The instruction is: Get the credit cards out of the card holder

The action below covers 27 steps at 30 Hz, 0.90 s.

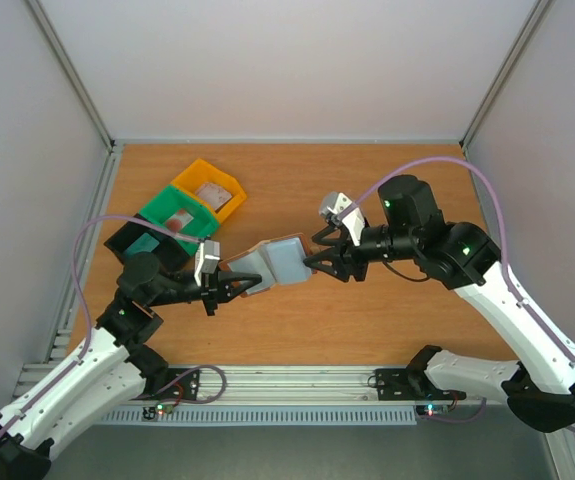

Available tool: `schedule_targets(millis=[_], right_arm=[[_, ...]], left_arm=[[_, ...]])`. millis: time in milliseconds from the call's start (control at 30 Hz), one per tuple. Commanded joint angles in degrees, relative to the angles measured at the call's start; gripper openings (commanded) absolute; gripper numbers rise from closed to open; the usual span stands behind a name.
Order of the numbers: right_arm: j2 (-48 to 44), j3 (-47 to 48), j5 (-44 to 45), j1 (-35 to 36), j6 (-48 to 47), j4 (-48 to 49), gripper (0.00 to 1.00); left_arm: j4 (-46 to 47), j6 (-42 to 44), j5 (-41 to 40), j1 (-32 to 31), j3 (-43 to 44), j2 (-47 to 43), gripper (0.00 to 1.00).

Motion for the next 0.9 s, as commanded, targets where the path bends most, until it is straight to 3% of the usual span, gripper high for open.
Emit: schedule_targets(millis=[0,233,433,867], right_arm=[[-0.1,1.0,1.3,0.2,-0.2,-0.6,0.54],[3.3,0.9,0.4,0.3,1.6,1.6,0.51],[4.6,-0.8,-1.0,0.3,3.2,4.8,0.42],[8.7,-1.2,-5.9,3.5,5.1,10.1,0.40]], left_arm=[[5.8,1.5,-0.4,-0.1,-0.5,-0.8,0.00],[6.3,1.2,-0.4,-0.1,-0.4,-0.6,0.00],[6.8,1.1,-0.2,-0.1,-0.7,-0.6,0.00],[7.6,0.8,-0.6,-0.1,-1.0,-0.5,0.00]])
